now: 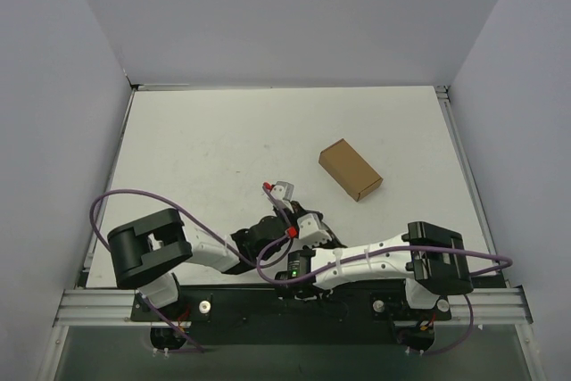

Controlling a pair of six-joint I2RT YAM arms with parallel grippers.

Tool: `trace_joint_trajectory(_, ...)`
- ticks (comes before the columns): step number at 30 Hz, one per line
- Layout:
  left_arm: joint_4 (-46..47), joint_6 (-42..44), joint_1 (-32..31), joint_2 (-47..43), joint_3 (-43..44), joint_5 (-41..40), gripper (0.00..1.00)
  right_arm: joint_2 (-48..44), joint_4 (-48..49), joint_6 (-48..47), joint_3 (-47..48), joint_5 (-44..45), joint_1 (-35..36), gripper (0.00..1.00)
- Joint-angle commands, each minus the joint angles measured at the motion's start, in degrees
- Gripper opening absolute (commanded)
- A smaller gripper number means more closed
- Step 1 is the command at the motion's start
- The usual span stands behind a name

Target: Fold the paper box

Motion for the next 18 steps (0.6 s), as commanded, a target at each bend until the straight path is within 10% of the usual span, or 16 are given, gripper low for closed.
trace_joint_trajectory(1,-21.36,2.89,-1.14,-0.45,-1.66,3.36,0.24,3.39,4.03,-1.11,-1.12,-7.18,1.00,0.00)
trace_joint_trajectory(18,-33.84,6.67,1.85,-10.56,6.95,4.76,0.63,1.29,3.32,-1.64,-0.68,-5.42,0.92,0.00)
